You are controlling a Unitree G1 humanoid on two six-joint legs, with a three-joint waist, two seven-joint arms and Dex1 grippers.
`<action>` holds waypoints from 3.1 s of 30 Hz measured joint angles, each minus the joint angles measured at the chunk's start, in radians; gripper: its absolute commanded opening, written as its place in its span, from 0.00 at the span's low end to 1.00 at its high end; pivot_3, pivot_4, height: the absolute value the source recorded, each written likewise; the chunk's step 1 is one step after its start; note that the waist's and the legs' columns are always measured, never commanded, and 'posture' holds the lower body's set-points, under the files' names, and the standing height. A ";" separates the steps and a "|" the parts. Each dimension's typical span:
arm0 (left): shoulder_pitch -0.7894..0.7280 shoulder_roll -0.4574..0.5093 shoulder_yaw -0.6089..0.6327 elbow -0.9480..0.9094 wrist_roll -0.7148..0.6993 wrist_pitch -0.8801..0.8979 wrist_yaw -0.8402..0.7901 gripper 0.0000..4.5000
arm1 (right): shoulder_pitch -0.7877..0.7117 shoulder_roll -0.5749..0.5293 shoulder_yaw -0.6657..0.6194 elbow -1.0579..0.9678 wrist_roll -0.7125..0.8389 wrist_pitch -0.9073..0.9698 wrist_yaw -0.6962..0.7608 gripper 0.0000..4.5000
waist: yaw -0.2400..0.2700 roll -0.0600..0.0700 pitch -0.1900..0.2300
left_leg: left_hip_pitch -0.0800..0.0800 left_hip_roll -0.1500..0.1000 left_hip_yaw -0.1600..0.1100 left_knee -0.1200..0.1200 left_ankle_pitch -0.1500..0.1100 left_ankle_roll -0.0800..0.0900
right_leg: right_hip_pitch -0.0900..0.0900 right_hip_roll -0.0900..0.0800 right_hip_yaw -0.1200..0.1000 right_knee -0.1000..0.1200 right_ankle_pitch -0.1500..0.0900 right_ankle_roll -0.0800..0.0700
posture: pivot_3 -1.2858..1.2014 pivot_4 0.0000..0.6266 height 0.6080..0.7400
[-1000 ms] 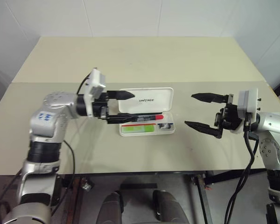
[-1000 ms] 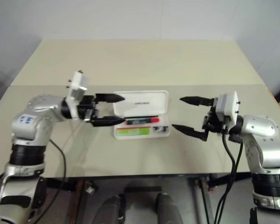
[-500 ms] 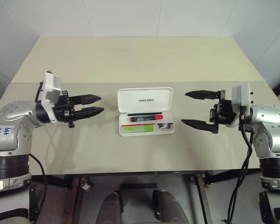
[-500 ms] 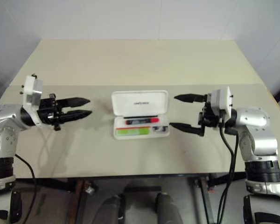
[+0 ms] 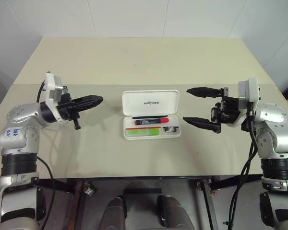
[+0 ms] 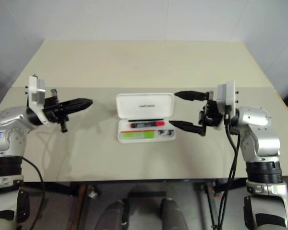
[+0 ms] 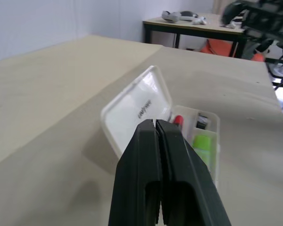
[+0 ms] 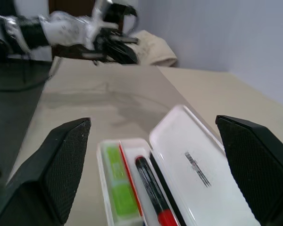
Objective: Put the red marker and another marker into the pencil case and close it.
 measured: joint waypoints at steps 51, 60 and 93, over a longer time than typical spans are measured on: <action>-0.022 -0.286 -0.365 0.143 0.365 -0.335 0.015 0.01 | 0.129 -0.023 -0.029 -0.081 -0.023 0.025 -0.087 1.00 | 0.000 0.001 -0.001 | 0.001 0.000 0.000 0.001 0.000 0.000 | 0.002 0.001 0.001 -0.001 0.001 0.002 | 0.52 0.24 1.00; 0.018 -0.284 -0.367 -0.026 0.301 -0.050 0.052 0.01 | 0.167 -0.020 -0.029 -0.111 -0.016 0.027 -0.116 1.00 | -0.002 0.001 -0.002 | 0.004 -0.001 -0.001 0.002 0.000 0.001 | 0.009 0.000 0.000 -0.004 -0.003 -0.007 | 0.52 0.24 1.00; 0.412 -0.013 0.161 -0.357 -0.005 -0.092 0.150 1.00 | 0.110 -0.012 -0.013 0.133 -0.092 -0.136 -0.024 1.00 | -0.004 0.001 -0.002 | 0.003 0.001 0.000 -0.003 -0.001 0.000 | 0.007 -0.005 -0.002 -0.008 -0.007 -0.017 | 0.52 0.24 1.00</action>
